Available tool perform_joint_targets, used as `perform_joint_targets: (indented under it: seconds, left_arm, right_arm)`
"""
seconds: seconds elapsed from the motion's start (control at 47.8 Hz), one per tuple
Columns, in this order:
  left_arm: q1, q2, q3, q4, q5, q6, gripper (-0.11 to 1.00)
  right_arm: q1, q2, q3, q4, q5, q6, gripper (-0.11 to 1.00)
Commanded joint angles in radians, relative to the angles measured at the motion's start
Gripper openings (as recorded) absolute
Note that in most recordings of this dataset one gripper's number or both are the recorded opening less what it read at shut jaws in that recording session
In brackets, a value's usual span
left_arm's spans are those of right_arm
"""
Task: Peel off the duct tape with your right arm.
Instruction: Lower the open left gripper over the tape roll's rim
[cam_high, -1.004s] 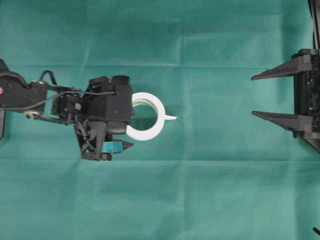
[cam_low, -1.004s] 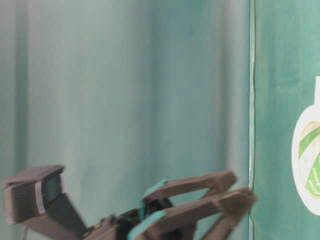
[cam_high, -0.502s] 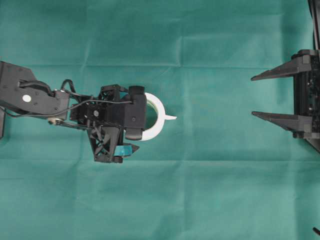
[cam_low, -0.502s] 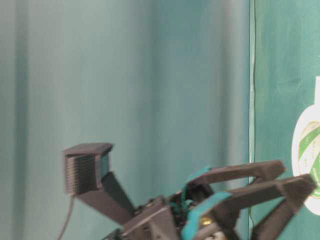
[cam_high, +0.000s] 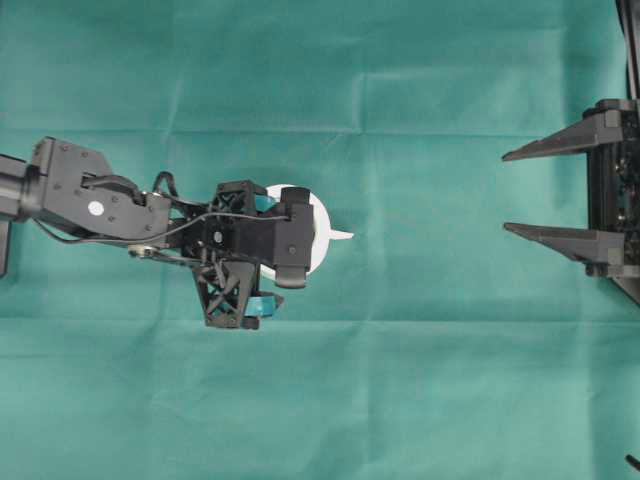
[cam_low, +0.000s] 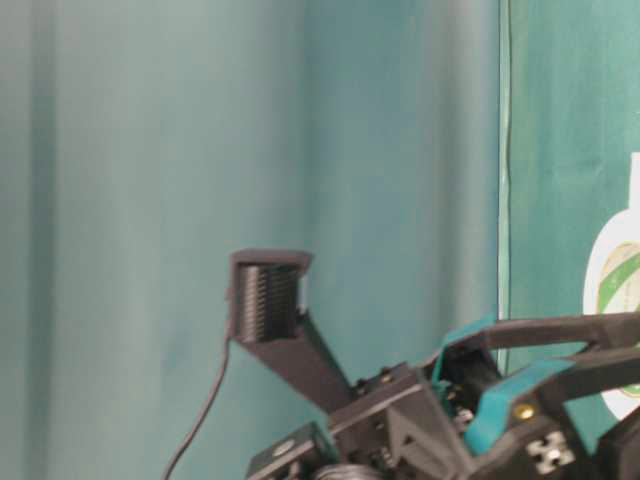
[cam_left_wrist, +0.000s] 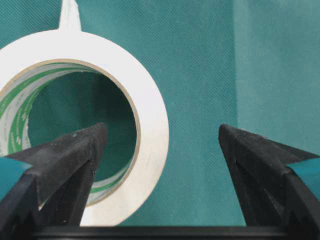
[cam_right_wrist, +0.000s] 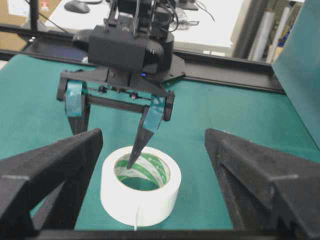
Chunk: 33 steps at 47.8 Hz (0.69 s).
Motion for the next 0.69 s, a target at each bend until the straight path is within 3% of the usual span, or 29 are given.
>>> perform_joint_targets:
  seconds: [0.0,0.669]
  left_arm:
    - [0.005,0.000,-0.021,-0.002,-0.012,0.003,0.98]
    - [0.018,0.087,-0.020,-0.002,-0.044,0.003,0.98]
  right_arm:
    - [-0.002,0.006,-0.009,0.000,-0.009,0.002,0.76]
    - [-0.002,0.006,0.009,-0.002,-0.025,0.005,0.75]
